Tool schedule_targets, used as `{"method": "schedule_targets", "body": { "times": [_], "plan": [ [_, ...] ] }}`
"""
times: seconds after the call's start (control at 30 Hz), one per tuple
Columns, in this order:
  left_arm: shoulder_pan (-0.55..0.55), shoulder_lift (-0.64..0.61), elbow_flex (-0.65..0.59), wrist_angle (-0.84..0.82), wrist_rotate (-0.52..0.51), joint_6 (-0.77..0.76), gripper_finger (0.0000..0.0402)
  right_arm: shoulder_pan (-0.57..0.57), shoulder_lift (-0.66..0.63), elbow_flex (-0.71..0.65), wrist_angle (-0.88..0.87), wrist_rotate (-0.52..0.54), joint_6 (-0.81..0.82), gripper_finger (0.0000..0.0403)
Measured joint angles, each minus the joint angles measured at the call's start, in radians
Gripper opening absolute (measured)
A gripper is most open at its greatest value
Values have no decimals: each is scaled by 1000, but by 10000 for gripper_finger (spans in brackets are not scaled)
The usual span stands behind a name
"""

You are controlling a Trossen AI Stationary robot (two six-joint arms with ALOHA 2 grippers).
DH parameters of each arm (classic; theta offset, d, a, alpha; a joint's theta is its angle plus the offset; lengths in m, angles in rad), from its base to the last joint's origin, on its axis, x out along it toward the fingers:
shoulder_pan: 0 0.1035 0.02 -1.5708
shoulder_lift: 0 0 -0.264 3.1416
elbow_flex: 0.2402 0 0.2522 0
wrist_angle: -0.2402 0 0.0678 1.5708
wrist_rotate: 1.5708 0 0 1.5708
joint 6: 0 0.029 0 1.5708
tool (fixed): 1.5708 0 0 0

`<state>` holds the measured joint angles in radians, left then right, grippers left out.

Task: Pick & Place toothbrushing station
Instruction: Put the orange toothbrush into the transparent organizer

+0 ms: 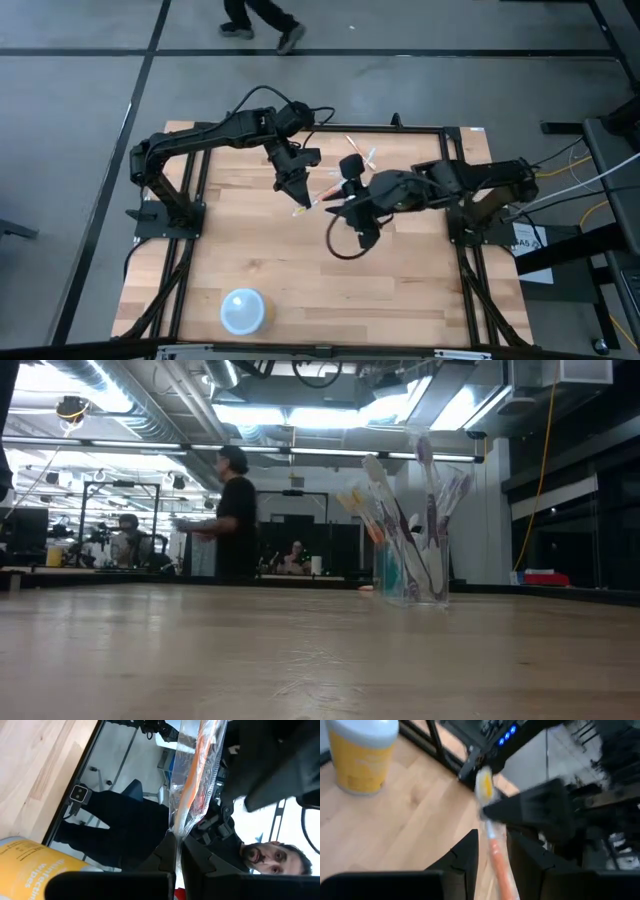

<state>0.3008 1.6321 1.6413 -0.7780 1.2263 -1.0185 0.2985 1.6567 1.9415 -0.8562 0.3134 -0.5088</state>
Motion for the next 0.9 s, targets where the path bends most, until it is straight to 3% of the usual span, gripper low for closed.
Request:
{"method": "schedule_targets", "body": {
  "times": [0.77, 0.9],
  "plan": [
    [-7, 2, 42, -5, -1, 1, 3, -97, 59, -3, -5, -96, 6, 104],
    [-7, 2, 43, -4, -3, 6, 5, -92, 59, -3, -7, -73, 11, 73]
  ]
}}
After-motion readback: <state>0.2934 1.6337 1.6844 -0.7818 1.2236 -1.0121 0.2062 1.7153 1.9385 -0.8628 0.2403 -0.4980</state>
